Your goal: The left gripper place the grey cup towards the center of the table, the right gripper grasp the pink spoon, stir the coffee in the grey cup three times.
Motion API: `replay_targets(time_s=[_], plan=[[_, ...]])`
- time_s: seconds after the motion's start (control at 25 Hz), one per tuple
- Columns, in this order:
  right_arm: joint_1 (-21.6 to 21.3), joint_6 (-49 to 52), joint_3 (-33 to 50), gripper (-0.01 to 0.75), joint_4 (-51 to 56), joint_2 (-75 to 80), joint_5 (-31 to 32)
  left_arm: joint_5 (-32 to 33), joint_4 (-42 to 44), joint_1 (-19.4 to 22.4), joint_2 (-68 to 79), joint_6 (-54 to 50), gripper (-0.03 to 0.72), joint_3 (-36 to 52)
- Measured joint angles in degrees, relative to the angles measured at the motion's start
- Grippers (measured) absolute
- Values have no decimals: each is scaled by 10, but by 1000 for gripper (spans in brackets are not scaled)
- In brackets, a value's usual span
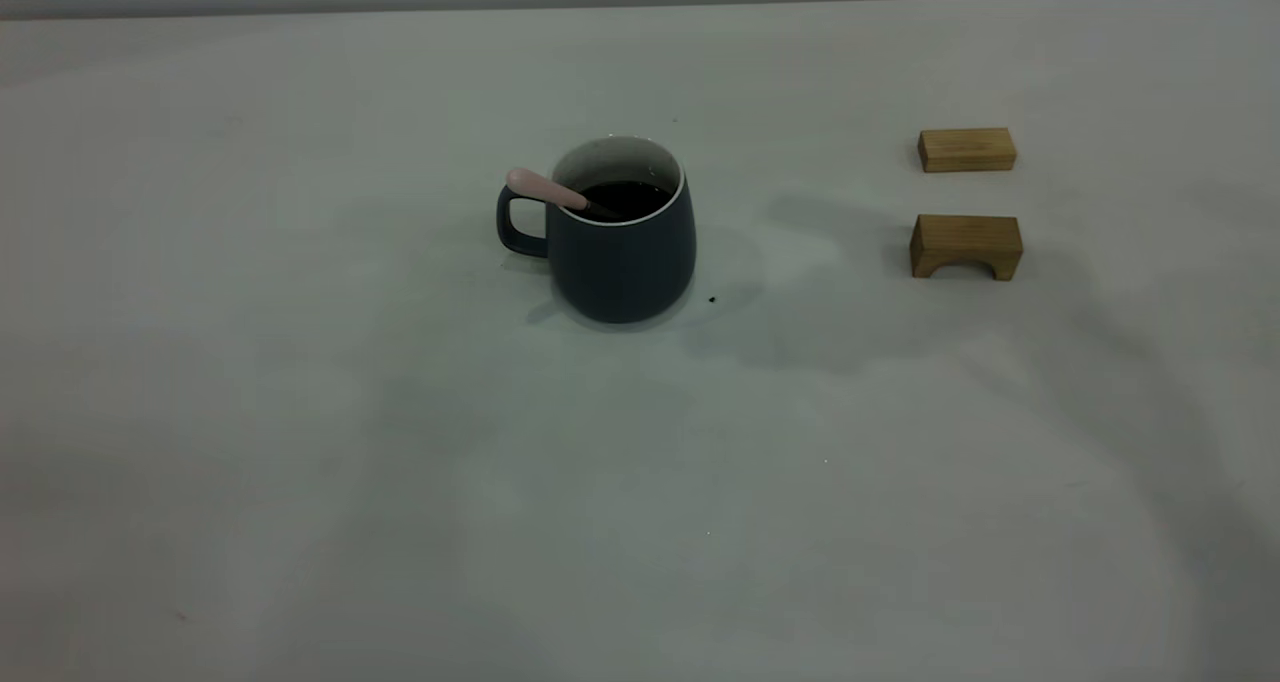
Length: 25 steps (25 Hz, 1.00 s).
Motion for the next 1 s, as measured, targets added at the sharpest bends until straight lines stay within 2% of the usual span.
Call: replay_targets(time_s=[0.28,0.44,0.8,1.0], plan=[[-1,28,1,292,-148,-165,16,0,0,0,0,0,406,0],[-1,27,1,226,-197,-252,21,0,0,0,0,0,406,0],[-1,-65,1,210,-278,-449,26,0,0,0,0,0,406,0],[-1,-75,14,218,-305,-585,26,0,0,0,0,0,406,0]])
